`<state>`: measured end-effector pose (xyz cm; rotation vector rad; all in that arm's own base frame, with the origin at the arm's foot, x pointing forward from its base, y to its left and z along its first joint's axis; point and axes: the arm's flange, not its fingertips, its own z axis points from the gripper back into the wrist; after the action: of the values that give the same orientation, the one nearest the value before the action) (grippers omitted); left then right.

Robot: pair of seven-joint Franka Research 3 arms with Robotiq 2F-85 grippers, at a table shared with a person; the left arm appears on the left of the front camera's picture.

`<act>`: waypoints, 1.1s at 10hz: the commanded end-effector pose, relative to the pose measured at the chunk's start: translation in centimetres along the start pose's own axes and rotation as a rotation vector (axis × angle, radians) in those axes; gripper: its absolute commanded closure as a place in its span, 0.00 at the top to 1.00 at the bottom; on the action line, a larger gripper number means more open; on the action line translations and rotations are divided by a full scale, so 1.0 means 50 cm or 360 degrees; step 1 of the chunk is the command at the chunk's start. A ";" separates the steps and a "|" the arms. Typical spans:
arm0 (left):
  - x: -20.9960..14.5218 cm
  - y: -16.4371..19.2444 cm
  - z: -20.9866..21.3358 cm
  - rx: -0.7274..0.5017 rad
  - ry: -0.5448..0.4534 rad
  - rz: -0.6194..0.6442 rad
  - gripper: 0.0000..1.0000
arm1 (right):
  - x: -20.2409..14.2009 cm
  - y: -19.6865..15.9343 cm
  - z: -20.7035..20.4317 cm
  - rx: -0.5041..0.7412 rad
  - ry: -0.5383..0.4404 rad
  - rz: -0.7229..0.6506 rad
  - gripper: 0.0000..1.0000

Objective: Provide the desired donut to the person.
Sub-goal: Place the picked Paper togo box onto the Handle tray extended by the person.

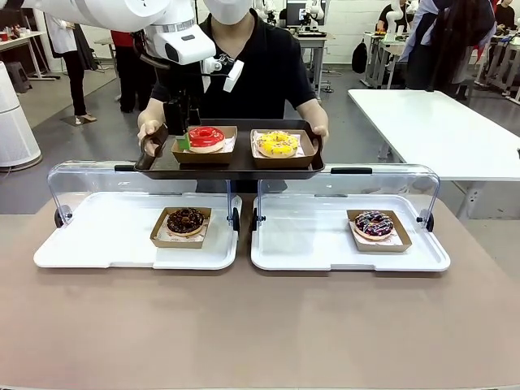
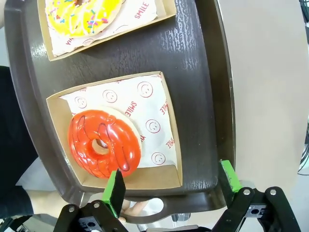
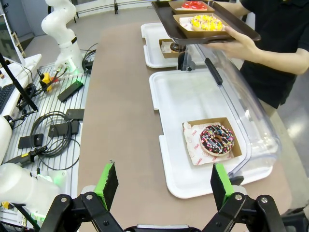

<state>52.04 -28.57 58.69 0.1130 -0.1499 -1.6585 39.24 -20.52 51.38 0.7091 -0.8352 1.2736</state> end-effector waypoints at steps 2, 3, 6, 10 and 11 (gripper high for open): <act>-0.007 -0.002 0.011 -0.0035 0.0049 0.0035 1.00 | -0.002 -0.001 0.000 -0.0001 -0.0014 0.0012 1.00; -0.023 -0.018 0.021 -0.0078 0.0049 0.0019 1.00 | -0.002 -0.001 0.000 -0.0001 -0.0014 0.0012 1.00; -0.197 -0.128 0.070 -0.0086 -0.0068 -0.0098 1.00 | -0.002 -0.001 0.000 -0.0001 -0.0014 0.0012 1.00; -0.431 -0.250 0.038 -0.0089 -0.0156 -0.0077 1.00 | -0.002 -0.001 0.000 -0.0001 -0.0014 0.0012 1.00; -0.471 -0.276 0.023 -0.0074 -0.0182 -0.0051 1.00 | -0.002 -0.001 0.000 -0.0001 -0.0014 0.0012 1.00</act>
<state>41.34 -4.32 58.39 -0.0250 -0.1525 -1.6987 39.27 -20.53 51.30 0.7100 -0.8336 1.2726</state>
